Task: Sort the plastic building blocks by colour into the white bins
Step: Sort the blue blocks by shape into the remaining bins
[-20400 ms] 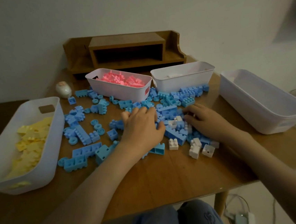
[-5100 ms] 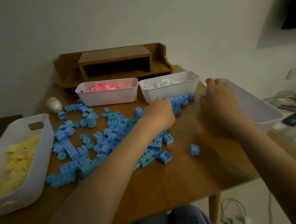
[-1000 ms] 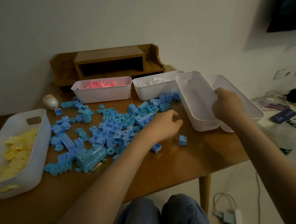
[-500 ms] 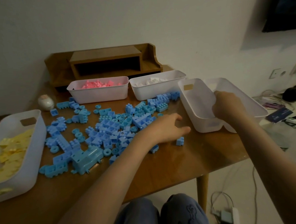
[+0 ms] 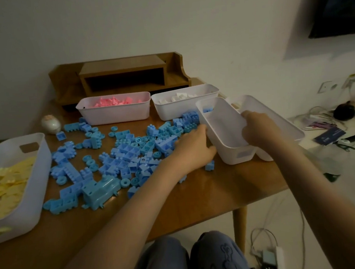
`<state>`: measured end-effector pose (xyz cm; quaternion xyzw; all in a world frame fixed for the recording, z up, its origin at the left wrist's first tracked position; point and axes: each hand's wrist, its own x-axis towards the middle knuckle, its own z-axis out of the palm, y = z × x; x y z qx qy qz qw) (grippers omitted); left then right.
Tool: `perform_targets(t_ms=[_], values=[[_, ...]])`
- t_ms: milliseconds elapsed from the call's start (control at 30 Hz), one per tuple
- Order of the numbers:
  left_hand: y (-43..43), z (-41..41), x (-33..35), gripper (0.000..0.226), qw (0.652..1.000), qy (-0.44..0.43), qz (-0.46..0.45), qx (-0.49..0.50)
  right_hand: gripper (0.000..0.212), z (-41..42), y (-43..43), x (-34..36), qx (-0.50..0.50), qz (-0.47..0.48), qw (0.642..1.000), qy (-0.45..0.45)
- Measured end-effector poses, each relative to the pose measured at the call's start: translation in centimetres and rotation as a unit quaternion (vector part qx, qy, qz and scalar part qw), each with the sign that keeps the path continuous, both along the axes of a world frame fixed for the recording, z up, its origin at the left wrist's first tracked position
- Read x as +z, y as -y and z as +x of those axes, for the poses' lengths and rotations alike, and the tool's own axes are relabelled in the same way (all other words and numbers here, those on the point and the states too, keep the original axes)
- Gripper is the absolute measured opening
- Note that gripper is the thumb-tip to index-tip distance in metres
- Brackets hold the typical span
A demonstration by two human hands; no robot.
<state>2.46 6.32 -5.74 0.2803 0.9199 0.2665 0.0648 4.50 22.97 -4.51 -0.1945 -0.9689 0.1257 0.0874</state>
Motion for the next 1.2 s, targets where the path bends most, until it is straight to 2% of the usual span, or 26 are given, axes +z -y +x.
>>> perform_targets(t_ms=[67,133,267,400,500,600,667,767,867,967,1100,1200], values=[[-0.5,0.1,0.5,0.047,0.994,0.041,0.101,0.031,0.038,0.2,0.1,0.0,0.005,-0.015,1.000,-0.005],[-1.3,0.2,1.0,0.045,0.980,0.084,0.166,0.065,0.040,0.5,0.1,0.2,0.003,-0.020,1.000,-0.001],[-3.3,0.2,1.0,0.036,0.989,0.068,0.125,0.027,0.049,1.1,-0.2,0.8,-0.010,-0.045,0.999,-0.005],[-4.1,0.0,1.0,0.050,0.992,0.063,0.108,0.024,0.044,2.0,-0.7,0.7,-0.002,-0.056,0.998,0.012],[-3.5,0.1,1.2,0.046,0.990,0.066,0.122,0.019,0.042,2.7,-0.3,0.1,0.018,-0.019,0.998,-0.050],[-1.4,0.4,1.6,0.047,0.996,0.053,0.063,-0.043,0.045,4.1,1.7,0.4,0.088,0.016,0.981,-0.169],[0.6,0.7,1.9,0.055,0.996,0.048,0.007,-0.079,0.039,5.3,3.8,0.7,0.184,0.002,0.965,-0.187],[3.6,0.7,2.3,0.051,0.994,0.031,-0.064,-0.085,0.042,6.4,6.3,-0.1,0.277,-0.020,0.953,-0.121],[6.0,0.6,1.9,0.055,0.982,-0.006,-0.167,-0.086,0.054,6.4,7.7,-1.4,0.268,0.010,0.961,-0.069],[7.1,0.6,1.2,0.055,0.965,-0.054,-0.246,-0.075,0.051,5.9,8.0,-2.7,0.236,0.030,0.971,-0.033],[7.6,0.6,0.0,0.035,0.968,-0.079,-0.230,-0.062,0.030,4.5,7.9,-4.6,0.239,0.050,0.970,-0.007],[7.7,0.6,-0.5,0.027,0.974,-0.089,-0.200,-0.048,0.037,3.9,7.7,-5.0,0.263,0.000,0.965,-0.009]])
